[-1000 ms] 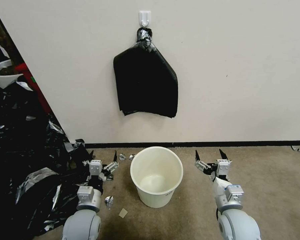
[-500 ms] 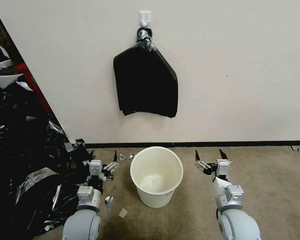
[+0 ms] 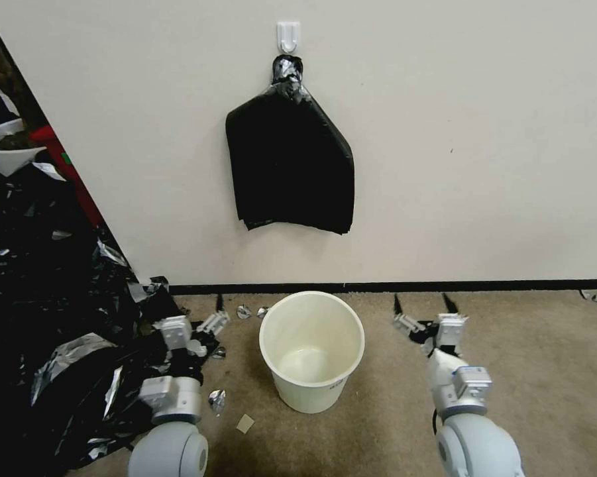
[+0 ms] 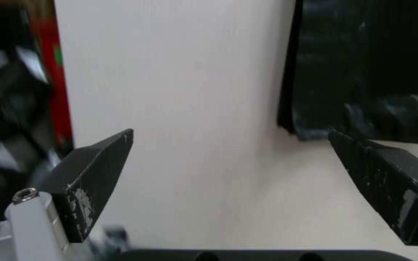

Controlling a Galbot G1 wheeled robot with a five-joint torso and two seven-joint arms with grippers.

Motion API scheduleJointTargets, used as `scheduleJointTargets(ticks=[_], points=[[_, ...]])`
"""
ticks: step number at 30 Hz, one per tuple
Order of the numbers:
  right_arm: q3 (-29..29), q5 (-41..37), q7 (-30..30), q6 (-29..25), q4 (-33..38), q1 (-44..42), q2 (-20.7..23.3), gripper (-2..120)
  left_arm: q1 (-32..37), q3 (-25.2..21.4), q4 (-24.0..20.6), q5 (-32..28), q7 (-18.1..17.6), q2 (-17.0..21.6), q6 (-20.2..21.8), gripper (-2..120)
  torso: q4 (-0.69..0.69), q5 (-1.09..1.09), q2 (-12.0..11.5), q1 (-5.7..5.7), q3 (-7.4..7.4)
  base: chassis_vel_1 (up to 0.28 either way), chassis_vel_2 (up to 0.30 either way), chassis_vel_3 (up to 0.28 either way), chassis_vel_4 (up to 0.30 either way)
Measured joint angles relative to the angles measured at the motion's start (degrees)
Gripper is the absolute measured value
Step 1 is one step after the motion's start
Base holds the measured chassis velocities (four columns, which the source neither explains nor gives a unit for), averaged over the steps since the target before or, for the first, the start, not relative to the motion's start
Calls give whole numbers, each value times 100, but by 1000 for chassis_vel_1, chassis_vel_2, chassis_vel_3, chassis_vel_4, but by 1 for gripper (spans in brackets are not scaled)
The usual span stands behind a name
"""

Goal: Place a trash bag onto the trash bin.

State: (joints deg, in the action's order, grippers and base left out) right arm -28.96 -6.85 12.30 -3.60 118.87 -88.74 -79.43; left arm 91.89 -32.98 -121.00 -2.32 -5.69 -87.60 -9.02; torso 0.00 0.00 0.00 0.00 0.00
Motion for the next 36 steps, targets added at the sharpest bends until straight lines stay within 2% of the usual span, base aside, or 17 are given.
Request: scheduleJointTargets(ticks=[3, 7, 9, 10, 11, 13, 14, 15, 17, 18, 19, 20, 28, 36], points=[[83, -233, 416, -130, 152, 5, 223, 100, 2, -183, -40, 294, 125, 44, -130, 100, 0, -1, 0, 0, 0, 0, 0, 0, 0], [111, -289, 513, -159, 179, 5, 271, 100, 37, -389, -82, 485, 356, 90, -221, 100, 0, 0, 0, 0, 0, 0, 0, 0, 0], [112, -290, 515, -159, 180, 6, 271, 100, 41, -519, -74, 482, 667, 119, -412, 100, 0, 0, 0, 0, 0, 0, 0, 0, 0], [119, -296, 514, -187, 178, 13, 277, 100, 37, -578, -33, 320, 914, 155, -601, 100, -1, 0, 0, 0, 0, 0, 0, 0, 0], [119, -296, 514, -187, 178, 13, 277, 100, 37, -578, -33, 320, 914, 155, -601, 100, -1, 0, 0, 0, 0, 0, 0, 0, 0], [185, -321, 314, -479, 9, 132, 323, 100, 17, -585, 23, -288, 1159, 228, -906, 100, -1, -1, 0, 0, 0, 0, 0, 0, 0], [246, -337, 90, -756, -172, 248, 361, 100, 11, -543, 24, -566, 1057, 247, -954, 100, -1, 1, 0, 0, 0, 0, 0, 0, 0], [246, -337, 90, -756, -172, 248, 361, 100, 11, -543, 24, -566, 1057, 247, -954, 100, -1, 1, 0, 0, 0, 0, 0, 0, 0], [329, -356, -244, -1166, -428, 418, 418, 100, 15, -459, -15, -856, 655, 262, -884, 100, 0, -1, 0, 0, 0, 0, 0, 0, 0], [329, -356, -244, -1166, -428, 418, 418, 100, 15, -459, -15, -856, 655, 262, -884, 100, 0, -1, 0, 0, 0, 0, 0, 0, 0], [398, -367, -495, -1464, -621, 540, 454, 100, 44, -431, -73, -1020, 373, 281, -715, 100, 1, 2, 0, 0, 0, 0, 0, 0, 0], [415, -372, -568, -1558, -679, 577, 465, 100, 102, -441, -129, -1074, 261, 307, -610, 100, 1, -1, 0, 0, 0, 0, 0, 0, 0], [451, -406, -617, -1613, -728, 621, 467, 100, 308, -604, -252, -1053, 260, 376, -585, 100, -1, 0, 0, 0, 0, 0, 0, 0, 0], [1383, -1520, -1113, -1924, -1376, 1678, 272, 100, 360, -554, -200, -994, 393, 322, -715, 100, 0, 1, 0, 0, 0, 0, 0, 0, 0]])
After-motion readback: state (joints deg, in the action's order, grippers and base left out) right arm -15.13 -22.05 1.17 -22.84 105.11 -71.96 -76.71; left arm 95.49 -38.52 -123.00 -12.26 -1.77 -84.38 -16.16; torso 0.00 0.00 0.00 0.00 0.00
